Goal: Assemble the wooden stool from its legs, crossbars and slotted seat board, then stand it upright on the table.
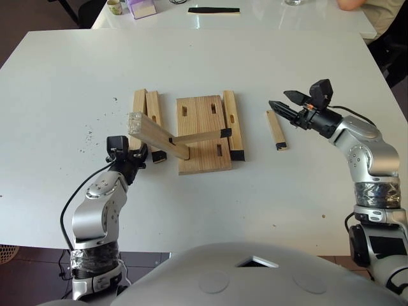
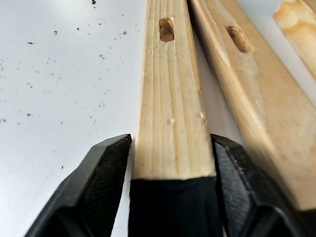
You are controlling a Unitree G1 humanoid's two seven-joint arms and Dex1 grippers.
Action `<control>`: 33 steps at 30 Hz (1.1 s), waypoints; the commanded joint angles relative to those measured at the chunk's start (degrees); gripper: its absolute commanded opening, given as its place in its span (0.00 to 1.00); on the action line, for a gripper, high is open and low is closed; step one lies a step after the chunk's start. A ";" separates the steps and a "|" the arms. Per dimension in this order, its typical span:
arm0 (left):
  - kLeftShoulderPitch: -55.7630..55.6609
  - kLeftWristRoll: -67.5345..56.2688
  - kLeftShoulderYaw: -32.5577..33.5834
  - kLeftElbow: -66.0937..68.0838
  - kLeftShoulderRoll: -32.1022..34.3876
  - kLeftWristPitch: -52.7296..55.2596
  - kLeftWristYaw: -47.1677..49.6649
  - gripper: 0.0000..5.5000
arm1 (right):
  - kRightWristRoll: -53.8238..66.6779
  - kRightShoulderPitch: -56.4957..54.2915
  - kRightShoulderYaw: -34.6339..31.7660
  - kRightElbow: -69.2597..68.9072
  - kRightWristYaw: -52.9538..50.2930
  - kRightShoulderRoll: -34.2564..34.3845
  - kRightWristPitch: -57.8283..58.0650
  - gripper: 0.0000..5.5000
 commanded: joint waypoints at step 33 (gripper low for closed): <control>-19.04 -47.56 9.94 -19.44 10.86 -7.07 -31.47 0.37 | 55.71 -41.15 -13.41 4.30 5.31 -0.04 31.36 0.61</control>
